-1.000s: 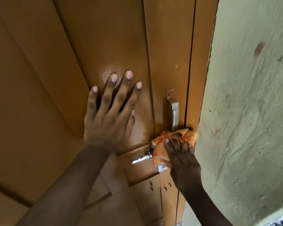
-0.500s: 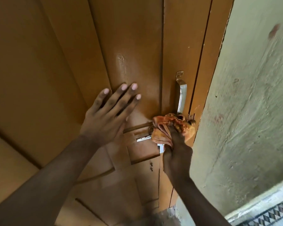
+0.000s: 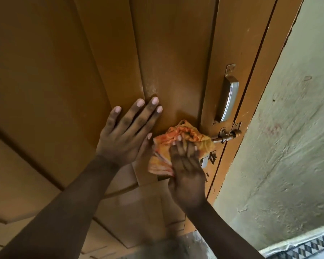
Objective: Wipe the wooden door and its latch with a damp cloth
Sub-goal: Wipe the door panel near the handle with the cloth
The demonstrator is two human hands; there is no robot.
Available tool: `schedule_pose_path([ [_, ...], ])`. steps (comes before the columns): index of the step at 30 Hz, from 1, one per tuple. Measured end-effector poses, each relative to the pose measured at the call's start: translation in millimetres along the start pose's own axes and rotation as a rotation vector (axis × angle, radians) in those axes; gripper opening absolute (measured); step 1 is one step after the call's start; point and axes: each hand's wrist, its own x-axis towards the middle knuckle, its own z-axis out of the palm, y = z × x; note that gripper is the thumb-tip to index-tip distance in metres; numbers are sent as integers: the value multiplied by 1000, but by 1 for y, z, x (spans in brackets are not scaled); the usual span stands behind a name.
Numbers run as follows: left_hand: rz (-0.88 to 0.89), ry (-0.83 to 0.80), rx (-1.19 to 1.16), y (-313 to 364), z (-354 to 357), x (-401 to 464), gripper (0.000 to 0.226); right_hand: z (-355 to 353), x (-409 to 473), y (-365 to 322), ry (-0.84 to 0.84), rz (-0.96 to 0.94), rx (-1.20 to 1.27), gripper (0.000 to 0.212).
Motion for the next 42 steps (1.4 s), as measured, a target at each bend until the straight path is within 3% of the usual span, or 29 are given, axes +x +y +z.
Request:
schedule_pose_path([
  [4,1,4,15,1,1,-2,68,-16,-19,34,-125,-315,-154,49],
  [7,-3,10,22,1,1,-2,68,-20,-10,42,-76,-159,-226,62],
  [10,-8,14,11,2,1,-1,68,-2,-1,9,-22,-7,-118,51],
  [13,-8,7,8,2,1,-2,68,1,-13,8,-87,-133,-27,51],
  [16,-5,4,20,1,0,-2,68,-13,-21,31,-125,-256,-174,52],
  [20,-5,18,16,1,1,-1,68,-5,1,10,-34,-46,-153,53],
  [22,-4,19,14,1,2,-1,67,0,0,-3,-25,-27,-70,56],
  [27,-7,14,18,2,1,-1,69,-17,-21,27,-122,-295,-156,46],
  [31,-6,32,32,1,2,-1,68,-8,-3,7,-50,-51,-96,50],
  [36,-6,-1,32,2,0,-2,67,-24,-9,-5,-183,17,160,52],
  [38,-6,-11,32,1,-2,0,67,-54,-6,-11,-151,311,426,47],
  [42,-24,-56,8,3,-12,2,67,-104,12,-19,69,1037,901,16],
])
